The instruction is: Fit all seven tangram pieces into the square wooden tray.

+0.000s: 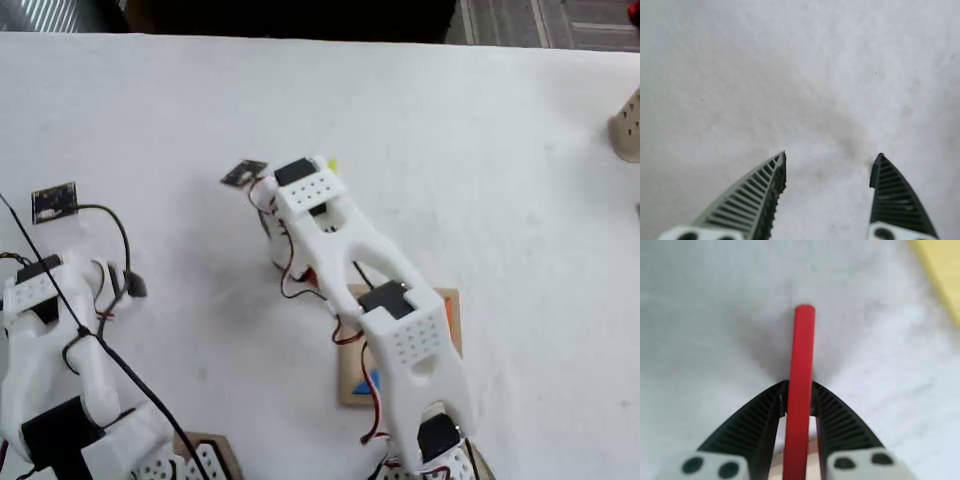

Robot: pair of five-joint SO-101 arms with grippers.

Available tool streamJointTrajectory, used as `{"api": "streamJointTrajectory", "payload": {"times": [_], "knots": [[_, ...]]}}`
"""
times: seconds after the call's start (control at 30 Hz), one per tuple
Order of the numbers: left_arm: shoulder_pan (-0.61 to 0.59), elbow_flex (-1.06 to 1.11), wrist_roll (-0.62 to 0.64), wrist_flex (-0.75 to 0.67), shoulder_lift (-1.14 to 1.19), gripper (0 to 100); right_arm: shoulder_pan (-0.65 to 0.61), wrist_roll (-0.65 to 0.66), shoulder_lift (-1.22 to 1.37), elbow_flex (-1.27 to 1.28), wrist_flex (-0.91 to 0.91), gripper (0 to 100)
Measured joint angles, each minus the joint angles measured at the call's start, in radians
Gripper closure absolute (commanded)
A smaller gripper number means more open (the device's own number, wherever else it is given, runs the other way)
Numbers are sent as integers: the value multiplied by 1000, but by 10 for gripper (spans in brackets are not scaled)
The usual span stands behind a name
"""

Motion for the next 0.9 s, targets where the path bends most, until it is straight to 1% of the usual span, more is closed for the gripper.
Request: {"api": "streamJointTrajectory", "payload": {"times": [0.17,0.37,0.47,0.6,0.9], "knots": [[0,0,0,0,0,731,6,0,-110,0,106,981],[0,0,0,0,0,731,91,-34,-172,0,204,981],[0,0,0,0,0,731,126,-37,-176,29,221,981],[0,0,-2,0,0,731,141,-49,-227,143,212,981],[0,18,-2,0,0,731,144,-150,-542,551,40,981]]}}
